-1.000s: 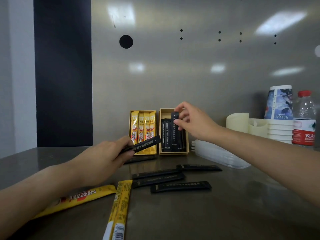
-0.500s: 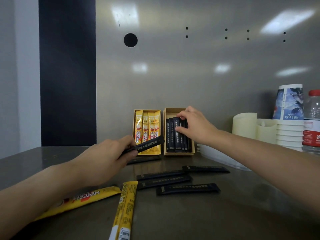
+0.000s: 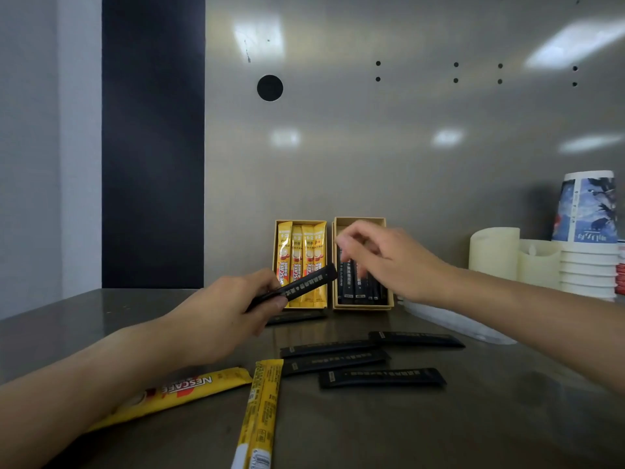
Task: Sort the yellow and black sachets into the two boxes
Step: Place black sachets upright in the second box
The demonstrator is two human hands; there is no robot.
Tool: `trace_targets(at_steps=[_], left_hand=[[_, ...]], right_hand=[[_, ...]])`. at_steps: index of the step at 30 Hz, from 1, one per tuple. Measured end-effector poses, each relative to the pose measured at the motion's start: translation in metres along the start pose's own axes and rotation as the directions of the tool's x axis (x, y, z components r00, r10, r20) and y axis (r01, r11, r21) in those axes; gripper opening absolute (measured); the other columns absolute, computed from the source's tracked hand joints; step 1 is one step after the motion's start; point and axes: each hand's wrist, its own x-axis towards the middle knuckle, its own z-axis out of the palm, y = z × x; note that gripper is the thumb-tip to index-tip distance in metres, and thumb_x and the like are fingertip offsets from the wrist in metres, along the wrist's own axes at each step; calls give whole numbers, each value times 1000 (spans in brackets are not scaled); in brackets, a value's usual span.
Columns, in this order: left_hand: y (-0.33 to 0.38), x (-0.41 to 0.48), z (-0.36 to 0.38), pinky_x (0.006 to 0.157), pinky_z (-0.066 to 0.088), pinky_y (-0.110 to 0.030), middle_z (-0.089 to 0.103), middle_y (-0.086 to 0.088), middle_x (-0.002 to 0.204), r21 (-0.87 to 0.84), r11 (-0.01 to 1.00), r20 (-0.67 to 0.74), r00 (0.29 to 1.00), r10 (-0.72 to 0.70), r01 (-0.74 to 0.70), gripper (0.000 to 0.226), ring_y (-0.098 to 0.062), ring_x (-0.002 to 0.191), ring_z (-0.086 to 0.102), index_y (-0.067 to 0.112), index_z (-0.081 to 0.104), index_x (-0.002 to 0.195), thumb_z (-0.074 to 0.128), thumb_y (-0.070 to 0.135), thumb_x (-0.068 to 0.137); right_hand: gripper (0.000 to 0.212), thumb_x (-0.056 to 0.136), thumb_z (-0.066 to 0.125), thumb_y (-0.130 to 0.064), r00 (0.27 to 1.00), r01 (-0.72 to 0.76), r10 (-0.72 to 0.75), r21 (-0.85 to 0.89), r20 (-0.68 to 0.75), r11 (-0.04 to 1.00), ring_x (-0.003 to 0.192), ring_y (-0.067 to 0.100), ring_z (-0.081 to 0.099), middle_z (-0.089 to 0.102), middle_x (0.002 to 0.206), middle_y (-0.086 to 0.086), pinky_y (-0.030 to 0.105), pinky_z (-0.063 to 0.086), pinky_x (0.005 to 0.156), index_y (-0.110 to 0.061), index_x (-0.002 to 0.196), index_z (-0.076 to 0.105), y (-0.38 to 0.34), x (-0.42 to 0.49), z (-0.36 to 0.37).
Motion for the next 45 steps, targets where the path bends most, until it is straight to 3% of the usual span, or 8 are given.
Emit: trace_targets(at_steps=[5,9,17,24,29,33,38,45], left_hand=[[9,-1,0,76,58,-43,68,3,77,-68,998,-6,1000,-17,17,14,-14,76,66,34,61,90,55,45,97],[6,1,-2,75,57,-31,68,5,75,-54,998,-44,998,-36,33,8,-4,74,65,36,58,94,55,44,96],[-7,1,-7,79,60,-35,69,7,83,12,996,-92,992,-91,93,3,-10,75,66,33,58,97,56,36,98],[-3,1,-9,73,58,-39,68,-2,79,-8,993,-79,990,-117,117,51,-15,72,65,34,58,95,38,77,74],[-2,0,-7,69,55,-32,66,-2,76,-7,995,-82,991,-104,104,49,-13,69,64,33,59,94,37,74,77],[-3,0,-6,69,55,-31,67,-2,75,-15,995,-79,992,-95,94,51,-12,68,63,33,59,93,36,76,76],[-4,-2,-8,73,55,-36,65,-4,75,-80,993,-79,993,-91,85,78,-12,67,60,28,60,87,19,93,72],[-6,-2,-7,80,56,-37,66,6,80,-118,990,-51,995,-81,74,70,-12,75,63,43,62,84,16,93,67]], right_hand=[[17,98,59,-30,995,-22,-7,276,104,961,85,7,72,73,95,-7,22,58,82,-27,114,65,-16,-37,29],[9,98,61,-20,993,-113,97,378,59,919,76,6,72,73,86,-1,12,51,63,-20,105,66,-5,-33,28],[12,100,59,-22,960,-258,274,542,53,800,73,12,70,73,80,-1,26,51,59,-16,106,67,25,-31,11],[12,93,69,-25,958,-164,265,550,-108,819,70,9,67,74,82,-2,25,49,59,-13,97,71,34,-24,-14],[13,95,66,-29,967,-210,249,377,-60,902,69,2,67,71,77,-9,20,52,60,-18,96,72,46,-27,-13],[10,95,65,-36,989,-137,134,34,59,990,77,2,68,72,86,-11,19,52,69,-28,95,70,51,-28,-8],[6,89,72,-41,964,-72,128,-234,234,970,80,-3,66,73,88,-18,16,50,72,-34,89,73,60,-30,-25],[24,95,63,-45,913,103,68,-390,401,915,84,-22,52,58,89,-29,2,39,65,-34,114,71,61,-36,-14]])
